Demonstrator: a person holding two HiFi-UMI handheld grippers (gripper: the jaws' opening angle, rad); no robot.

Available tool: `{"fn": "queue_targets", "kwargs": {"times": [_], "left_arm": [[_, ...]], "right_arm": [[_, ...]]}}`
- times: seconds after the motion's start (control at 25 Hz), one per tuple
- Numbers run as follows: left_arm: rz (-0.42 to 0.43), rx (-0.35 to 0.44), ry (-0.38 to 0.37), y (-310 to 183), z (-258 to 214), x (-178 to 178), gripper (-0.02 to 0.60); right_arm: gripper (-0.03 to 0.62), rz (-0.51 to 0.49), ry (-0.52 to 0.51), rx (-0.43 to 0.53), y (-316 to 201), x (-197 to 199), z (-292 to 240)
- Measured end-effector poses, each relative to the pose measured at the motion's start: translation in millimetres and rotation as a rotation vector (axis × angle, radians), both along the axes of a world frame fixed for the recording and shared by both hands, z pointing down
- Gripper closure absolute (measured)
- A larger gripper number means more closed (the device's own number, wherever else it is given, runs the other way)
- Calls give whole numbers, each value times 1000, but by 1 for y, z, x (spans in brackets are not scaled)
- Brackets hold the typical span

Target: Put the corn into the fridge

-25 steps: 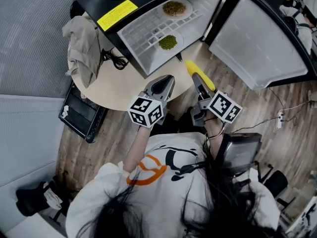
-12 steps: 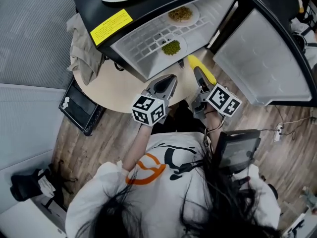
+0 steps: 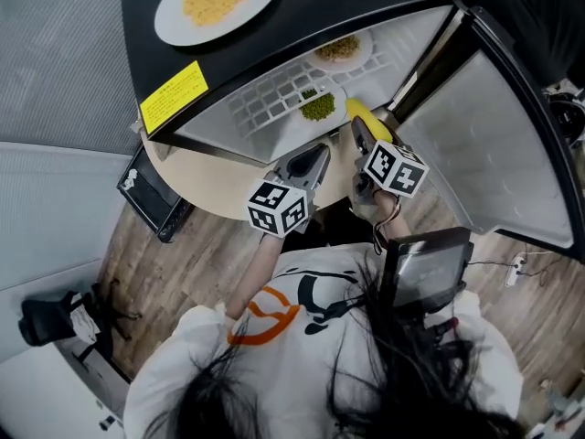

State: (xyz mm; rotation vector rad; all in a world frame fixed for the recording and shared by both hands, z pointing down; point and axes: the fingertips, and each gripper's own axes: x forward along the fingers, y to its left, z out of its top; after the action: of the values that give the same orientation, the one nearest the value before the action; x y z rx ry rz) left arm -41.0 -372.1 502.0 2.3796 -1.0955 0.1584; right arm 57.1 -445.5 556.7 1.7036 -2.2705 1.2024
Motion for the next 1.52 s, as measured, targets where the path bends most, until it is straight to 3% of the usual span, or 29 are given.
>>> {"fn": "queue_targets", "kwargs": {"times": [0.28, 0.48, 0.68, 1.16, 1.44, 1.52], "left_arm": [[-30, -15, -28, -18, 5, 0, 548], [-41, -24, -34, -26, 9, -1, 548], [-62, -27, -36, -33, 12, -9, 548], [-80, -33, -41, -35, 13, -23, 548], [-76, -34, -46, -34, 13, -27, 549], [-72, -34, -46, -33, 13, -27, 548]], "right_arm": [[339, 7, 264, 45, -32, 4, 19], [339, 29, 346, 38, -43, 7, 38], [339, -13, 425, 66, -55, 3, 47], [339, -108, 535, 29, -92, -9, 66], [338, -160, 493, 25, -116, -20, 66], [310, -182, 471, 7, -117, -22, 67]]}}
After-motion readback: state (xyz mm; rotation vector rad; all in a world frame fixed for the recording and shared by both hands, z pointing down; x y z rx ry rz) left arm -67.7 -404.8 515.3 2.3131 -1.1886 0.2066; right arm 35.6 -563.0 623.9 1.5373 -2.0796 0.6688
